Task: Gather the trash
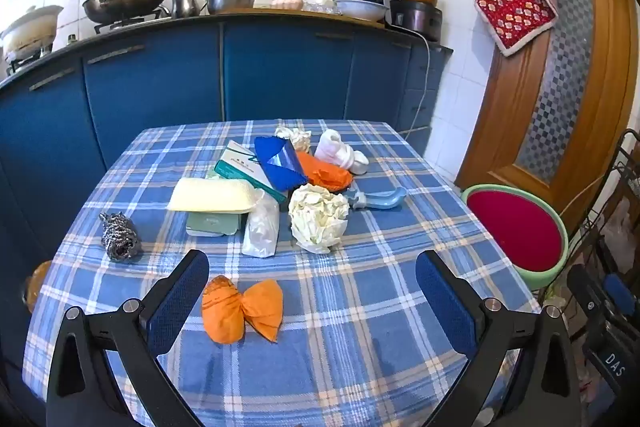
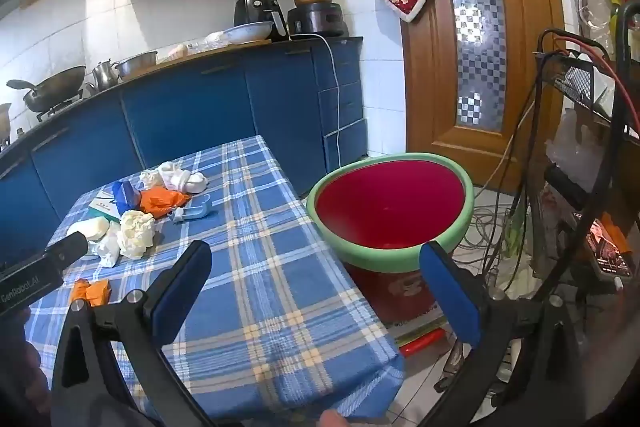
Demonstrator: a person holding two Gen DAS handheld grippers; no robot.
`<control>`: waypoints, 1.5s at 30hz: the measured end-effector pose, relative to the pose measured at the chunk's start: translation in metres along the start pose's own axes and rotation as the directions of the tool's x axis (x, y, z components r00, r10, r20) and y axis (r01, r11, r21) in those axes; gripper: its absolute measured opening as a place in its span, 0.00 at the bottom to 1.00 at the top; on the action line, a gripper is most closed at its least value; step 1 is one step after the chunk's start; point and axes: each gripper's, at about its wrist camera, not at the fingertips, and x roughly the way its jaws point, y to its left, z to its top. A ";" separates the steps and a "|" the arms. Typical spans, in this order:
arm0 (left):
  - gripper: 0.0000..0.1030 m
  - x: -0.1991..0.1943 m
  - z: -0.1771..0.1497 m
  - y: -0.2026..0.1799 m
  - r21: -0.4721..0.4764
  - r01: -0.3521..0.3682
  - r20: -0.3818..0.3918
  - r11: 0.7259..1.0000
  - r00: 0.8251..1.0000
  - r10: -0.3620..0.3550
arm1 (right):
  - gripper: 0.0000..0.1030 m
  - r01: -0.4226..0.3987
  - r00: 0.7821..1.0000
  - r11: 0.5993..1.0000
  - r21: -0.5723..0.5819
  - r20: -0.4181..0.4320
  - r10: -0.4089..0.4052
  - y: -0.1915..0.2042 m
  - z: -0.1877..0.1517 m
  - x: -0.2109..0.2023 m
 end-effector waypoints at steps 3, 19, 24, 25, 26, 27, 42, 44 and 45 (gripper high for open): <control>1.00 0.000 0.000 0.000 0.002 -0.003 0.003 1.000 1.000 0.003 | 0.99 -0.001 1.000 1.000 0.006 -0.011 0.001 0.001 0.001 0.000; 1.00 -0.001 0.000 0.000 0.000 0.002 0.004 1.000 1.000 -0.002 | 0.99 0.006 1.000 1.000 0.005 -0.027 -0.006 0.000 0.000 0.003; 1.00 -0.001 0.001 0.000 0.000 0.002 0.004 1.000 1.000 -0.002 | 0.99 0.007 1.000 1.000 0.004 -0.027 -0.007 0.000 0.000 0.003; 1.00 0.000 -0.001 0.000 0.000 0.003 0.004 1.000 1.000 -0.003 | 0.99 0.007 1.000 1.000 0.004 -0.027 -0.006 0.000 0.000 0.003; 1.00 0.002 -0.004 0.000 0.000 0.003 0.004 1.000 1.000 -0.003 | 0.99 0.005 1.000 1.000 0.004 -0.027 -0.005 -0.001 0.000 0.003; 1.00 0.002 -0.004 0.000 0.000 0.003 0.004 1.000 1.000 -0.003 | 0.99 0.005 1.000 1.000 0.004 -0.028 -0.004 -0.001 0.000 0.003; 1.00 0.001 -0.004 -0.003 0.000 0.004 0.005 1.000 1.000 -0.004 | 0.99 0.006 1.000 1.000 0.006 -0.028 -0.005 -0.001 0.000 0.003; 1.00 0.001 -0.004 -0.003 0.000 0.004 0.006 1.000 1.000 -0.004 | 0.99 0.006 1.000 1.000 0.006 -0.027 -0.006 -0.001 0.000 0.003; 1.00 0.001 -0.004 -0.003 0.000 0.004 0.006 1.000 1.000 -0.004 | 0.99 0.006 1.000 1.000 0.006 -0.027 -0.006 -0.001 0.000 0.003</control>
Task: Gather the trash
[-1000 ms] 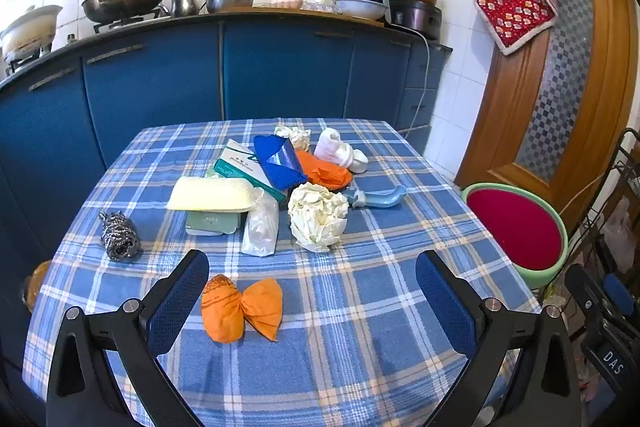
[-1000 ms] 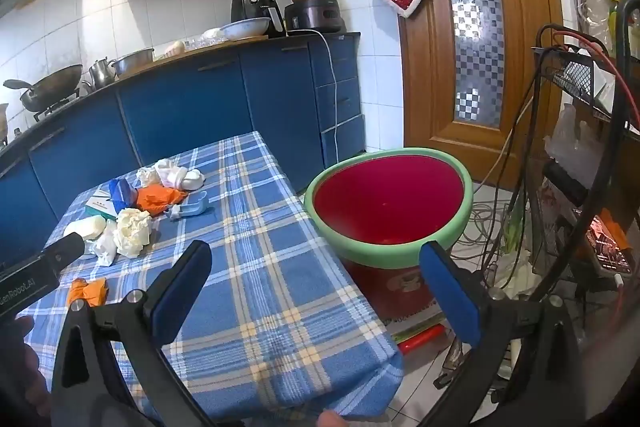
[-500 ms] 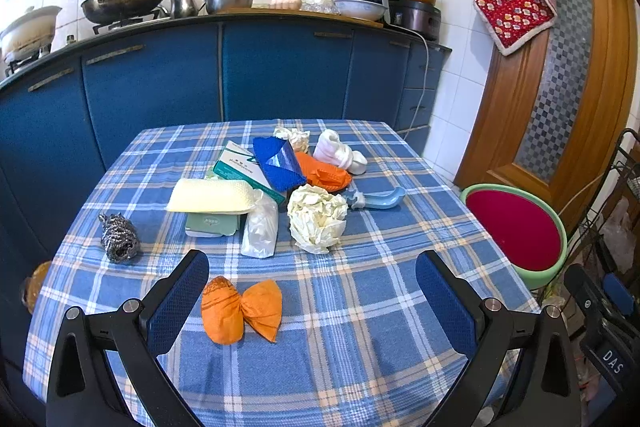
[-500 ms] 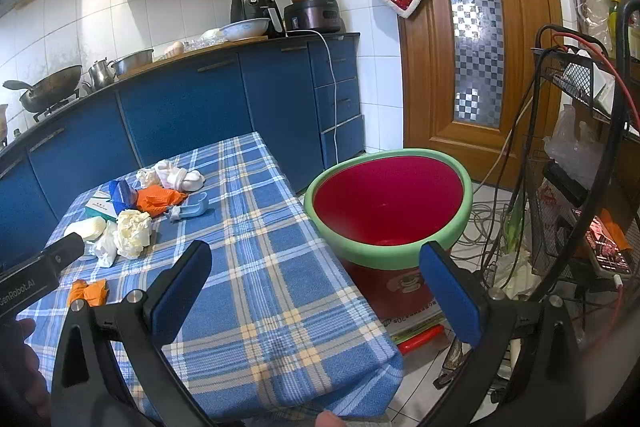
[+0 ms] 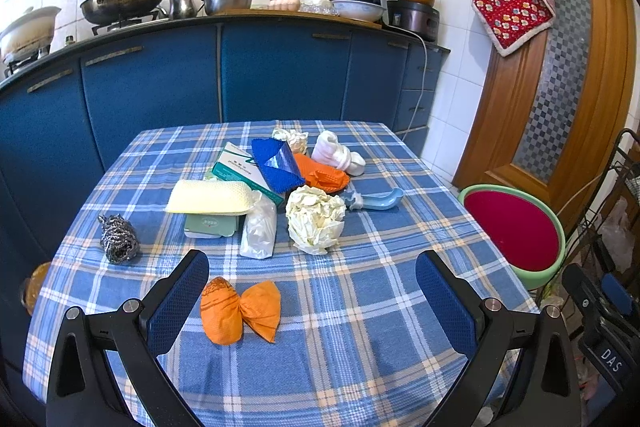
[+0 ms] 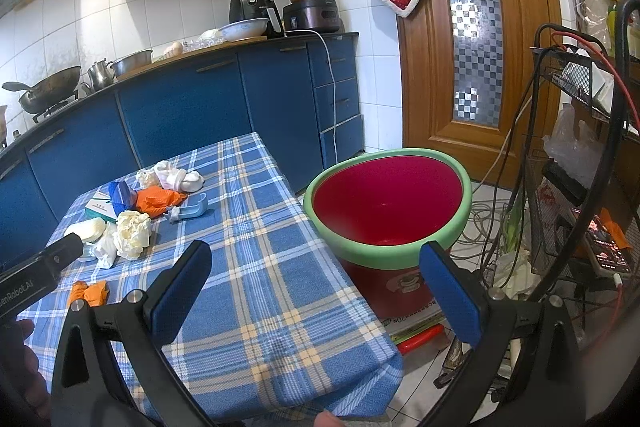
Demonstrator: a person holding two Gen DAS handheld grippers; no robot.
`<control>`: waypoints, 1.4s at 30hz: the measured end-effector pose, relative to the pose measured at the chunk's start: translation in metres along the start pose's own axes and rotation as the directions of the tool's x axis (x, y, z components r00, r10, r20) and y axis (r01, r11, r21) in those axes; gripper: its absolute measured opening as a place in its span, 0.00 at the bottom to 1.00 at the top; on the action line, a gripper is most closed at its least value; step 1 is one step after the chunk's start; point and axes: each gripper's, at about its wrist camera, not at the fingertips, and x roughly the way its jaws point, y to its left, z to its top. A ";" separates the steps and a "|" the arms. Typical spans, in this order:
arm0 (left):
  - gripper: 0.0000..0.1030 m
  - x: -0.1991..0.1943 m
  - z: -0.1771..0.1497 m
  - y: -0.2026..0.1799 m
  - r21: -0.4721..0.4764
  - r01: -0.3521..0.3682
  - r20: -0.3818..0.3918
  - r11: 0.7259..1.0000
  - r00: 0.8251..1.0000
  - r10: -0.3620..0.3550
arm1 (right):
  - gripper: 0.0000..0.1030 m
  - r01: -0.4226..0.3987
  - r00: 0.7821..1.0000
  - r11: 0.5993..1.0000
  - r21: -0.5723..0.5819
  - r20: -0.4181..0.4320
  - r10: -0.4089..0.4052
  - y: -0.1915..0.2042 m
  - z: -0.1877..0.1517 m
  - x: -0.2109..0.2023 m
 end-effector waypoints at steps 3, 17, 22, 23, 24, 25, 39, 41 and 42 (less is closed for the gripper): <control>1.00 0.000 0.000 0.000 0.000 0.000 0.000 1.000 1.000 0.000 | 0.99 0.000 1.000 1.000 0.002 0.000 0.000 -0.001 0.000 0.000; 1.00 -0.001 0.003 -0.001 0.000 0.001 0.002 1.000 1.000 -0.001 | 0.99 0.000 1.000 1.000 0.004 -0.003 0.000 -0.001 0.000 -0.001; 1.00 -0.001 0.003 -0.001 -0.001 0.001 0.002 1.000 1.000 -0.001 | 0.99 0.000 1.000 1.000 0.004 -0.004 0.000 -0.001 0.000 -0.001; 1.00 -0.001 0.003 -0.001 -0.001 0.001 0.002 1.000 1.000 -0.001 | 0.99 -0.001 1.000 1.000 0.005 -0.004 0.001 -0.001 0.000 -0.001; 1.00 -0.001 0.003 -0.001 0.000 0.002 0.002 1.000 1.000 -0.002 | 0.99 -0.001 1.000 1.000 0.005 -0.004 0.001 -0.001 0.000 -0.001; 1.00 -0.001 0.003 -0.001 0.000 0.001 0.002 1.000 1.000 -0.001 | 0.99 -0.001 1.000 1.000 0.004 -0.003 0.001 -0.001 0.000 -0.001; 1.00 -0.001 0.005 -0.002 0.000 0.003 0.002 1.000 1.000 -0.003 | 0.99 0.000 1.000 1.000 0.008 -0.007 0.000 -0.001 -0.001 0.000; 1.00 -0.001 0.005 -0.002 0.000 0.003 0.002 1.000 1.000 -0.003 | 0.99 0.002 1.000 1.000 0.010 -0.007 -0.002 -0.001 -0.001 0.000; 1.00 -0.001 0.005 -0.002 0.000 0.003 0.001 1.000 1.000 -0.003 | 0.99 0.001 1.000 1.000 0.010 -0.008 -0.001 -0.001 -0.001 0.000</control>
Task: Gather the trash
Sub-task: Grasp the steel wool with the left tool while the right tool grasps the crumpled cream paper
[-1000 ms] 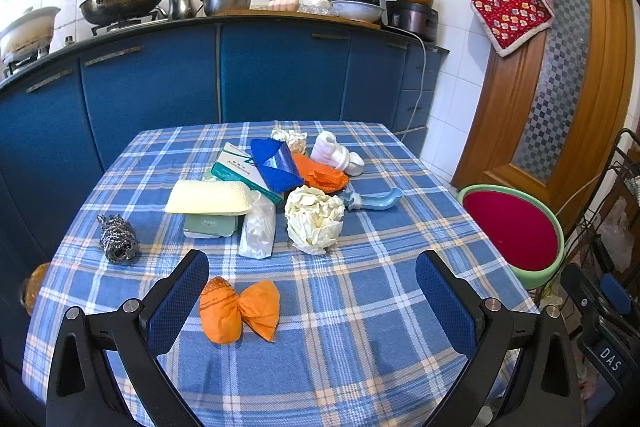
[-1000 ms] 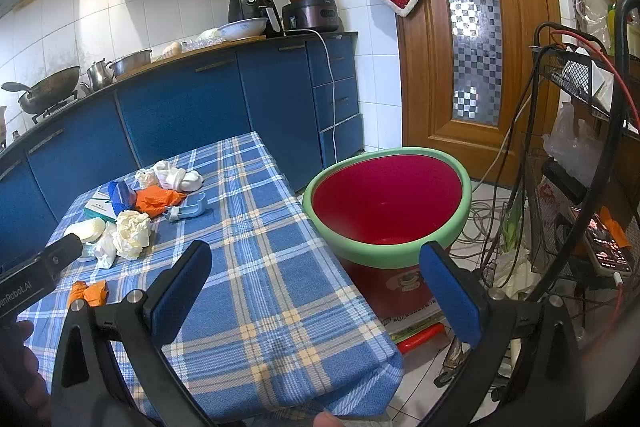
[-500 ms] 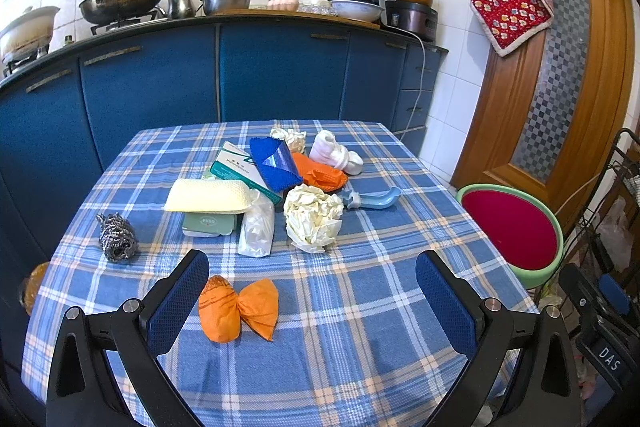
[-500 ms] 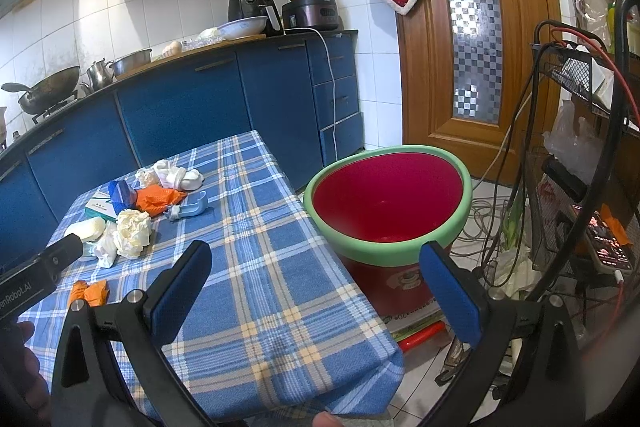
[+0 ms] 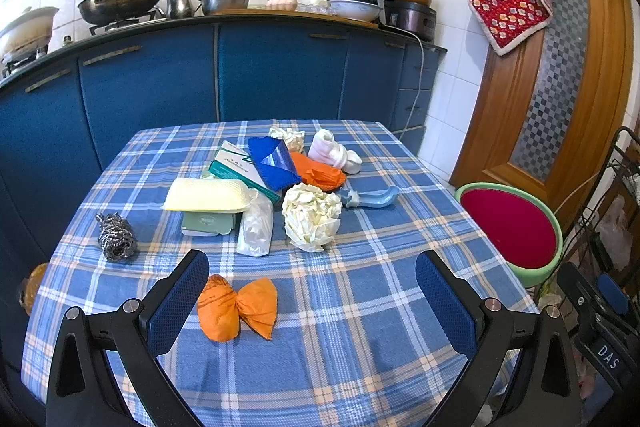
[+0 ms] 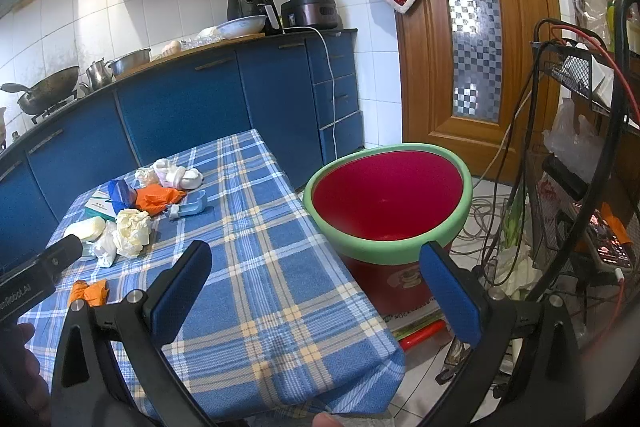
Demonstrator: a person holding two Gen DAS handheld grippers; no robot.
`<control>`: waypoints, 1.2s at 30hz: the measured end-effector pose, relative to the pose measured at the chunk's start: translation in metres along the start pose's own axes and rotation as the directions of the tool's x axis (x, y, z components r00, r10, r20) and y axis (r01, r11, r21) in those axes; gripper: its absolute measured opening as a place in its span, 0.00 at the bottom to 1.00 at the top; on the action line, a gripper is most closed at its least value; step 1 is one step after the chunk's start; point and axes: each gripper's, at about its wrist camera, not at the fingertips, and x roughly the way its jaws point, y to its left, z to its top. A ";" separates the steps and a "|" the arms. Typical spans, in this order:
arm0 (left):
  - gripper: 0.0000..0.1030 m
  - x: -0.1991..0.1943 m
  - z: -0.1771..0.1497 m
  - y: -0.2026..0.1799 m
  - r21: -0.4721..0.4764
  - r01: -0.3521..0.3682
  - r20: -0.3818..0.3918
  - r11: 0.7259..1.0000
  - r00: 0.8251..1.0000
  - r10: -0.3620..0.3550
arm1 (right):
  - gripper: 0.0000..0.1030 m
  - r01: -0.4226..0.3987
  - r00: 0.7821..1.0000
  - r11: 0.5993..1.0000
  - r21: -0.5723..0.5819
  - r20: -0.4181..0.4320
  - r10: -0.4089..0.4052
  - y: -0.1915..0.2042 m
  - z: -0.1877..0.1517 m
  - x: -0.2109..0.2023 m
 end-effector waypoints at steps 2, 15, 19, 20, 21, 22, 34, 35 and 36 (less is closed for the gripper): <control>1.00 0.000 0.000 0.000 0.000 0.000 0.000 1.000 1.000 0.000 | 0.99 0.001 1.000 1.000 0.000 0.000 -0.001 0.000 0.000 0.000; 1.00 -0.002 0.005 0.010 0.004 -0.025 -0.011 1.000 1.000 0.025 | 0.99 -0.046 0.999 0.999 -0.014 -0.021 0.045 0.011 0.002 0.005; 1.00 0.000 0.011 0.028 0.000 -0.067 -0.011 0.998 0.998 0.067 | 0.99 -0.091 0.995 0.995 -0.028 -0.039 0.090 0.024 0.007 0.010; 1.00 0.000 0.012 0.033 -0.001 -0.078 -0.011 0.997 0.997 0.078 | 0.99 -0.102 0.994 0.994 -0.031 -0.046 0.101 0.029 0.009 0.012; 1.00 0.001 0.014 0.039 -0.004 -0.090 -0.011 0.996 0.996 0.090 | 0.99 -0.114 0.992 0.993 -0.033 -0.052 0.112 0.032 0.010 0.014; 1.00 0.002 0.015 0.045 -0.008 -0.101 -0.011 0.995 0.995 0.101 | 0.99 -0.128 0.990 0.991 -0.036 -0.060 0.125 0.036 0.012 0.017; 1.00 0.027 0.023 0.115 -0.059 -0.225 -0.062 0.973 0.973 0.222 | 0.99 -0.230 0.964 0.970 -0.076 -0.157 0.216 0.087 0.021 0.055; 1.00 0.029 0.023 0.121 -0.064 -0.234 -0.068 0.970 0.971 0.230 | 0.99 -0.238 0.961 0.968 -0.078 -0.165 0.223 0.090 0.021 0.058; 1.00 0.033 0.023 0.126 -0.071 -0.245 -0.076 0.967 0.968 0.240 | 0.99 -0.248 0.957 0.965 -0.081 -0.175 0.231 0.095 0.021 0.062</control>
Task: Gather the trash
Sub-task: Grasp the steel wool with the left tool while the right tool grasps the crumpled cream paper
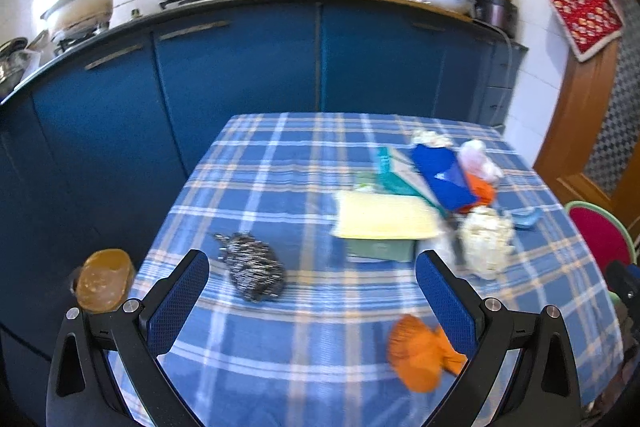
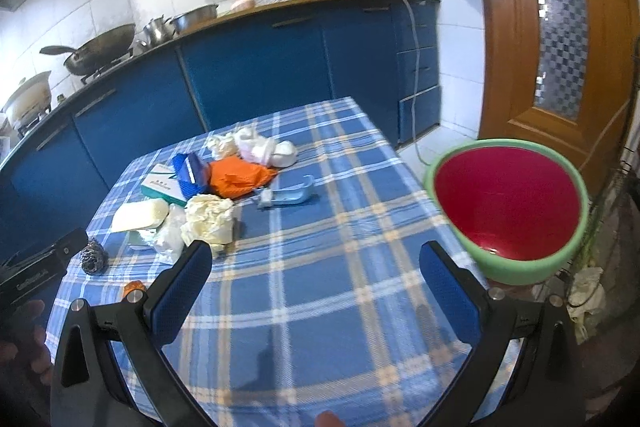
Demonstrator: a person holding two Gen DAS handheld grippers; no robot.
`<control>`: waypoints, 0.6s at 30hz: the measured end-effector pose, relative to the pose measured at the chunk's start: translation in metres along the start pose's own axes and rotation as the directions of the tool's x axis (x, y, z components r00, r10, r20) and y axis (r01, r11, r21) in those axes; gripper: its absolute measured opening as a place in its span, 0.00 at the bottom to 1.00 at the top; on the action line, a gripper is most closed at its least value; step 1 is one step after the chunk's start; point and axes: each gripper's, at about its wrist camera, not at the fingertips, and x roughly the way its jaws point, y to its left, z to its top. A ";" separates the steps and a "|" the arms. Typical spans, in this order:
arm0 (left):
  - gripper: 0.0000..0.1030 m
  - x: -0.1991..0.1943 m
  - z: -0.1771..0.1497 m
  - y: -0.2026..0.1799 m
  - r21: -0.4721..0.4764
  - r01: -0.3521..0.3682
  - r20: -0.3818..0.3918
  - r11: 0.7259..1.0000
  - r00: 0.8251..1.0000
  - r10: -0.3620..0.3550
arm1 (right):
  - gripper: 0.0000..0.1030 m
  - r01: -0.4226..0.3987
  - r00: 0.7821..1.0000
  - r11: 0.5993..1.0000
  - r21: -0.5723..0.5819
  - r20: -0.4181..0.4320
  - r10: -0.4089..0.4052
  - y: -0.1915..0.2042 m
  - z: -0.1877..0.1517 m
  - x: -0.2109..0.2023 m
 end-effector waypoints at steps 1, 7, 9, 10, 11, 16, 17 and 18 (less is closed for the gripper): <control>1.00 0.004 0.001 0.005 -0.009 -0.011 -0.007 1.000 1.000 0.011 | 0.99 -0.007 1.000 1.000 -0.003 -0.008 0.007 0.002 0.001 0.003; 0.99 0.030 0.000 0.030 -0.061 -0.061 -0.062 0.996 0.996 0.058 | 0.96 -0.061 0.997 0.997 -0.046 -0.051 0.059 0.025 0.006 0.025; 0.98 0.037 -0.001 0.037 -0.071 -0.069 -0.077 0.995 0.995 0.064 | 0.96 -0.084 0.995 0.994 -0.066 -0.063 0.080 0.034 0.008 0.032; 0.98 0.040 -0.001 0.040 -0.076 -0.072 -0.083 0.995 0.994 0.065 | 0.95 -0.094 0.994 0.993 -0.073 -0.069 0.089 0.038 0.008 0.035; 0.96 0.043 -0.002 0.042 -0.081 -0.074 -0.089 0.994 0.994 0.066 | 0.94 -0.103 0.992 0.991 -0.081 -0.075 0.097 0.042 0.009 0.038; 0.87 0.060 -0.002 0.052 -0.102 -0.068 -0.127 0.993 0.990 0.055 | 0.92 -0.144 0.985 0.983 -0.110 -0.114 0.131 0.060 0.010 0.057; 0.85 0.063 -0.002 0.052 -0.102 -0.065 -0.131 0.993 0.990 0.051 | 0.92 -0.150 0.983 0.982 -0.113 -0.121 0.136 0.062 0.010 0.060; 0.81 0.066 -0.002 0.051 -0.101 -0.061 -0.137 0.993 0.989 0.047 | 0.90 -0.156 0.982 0.981 -0.117 -0.129 0.140 0.065 0.010 0.064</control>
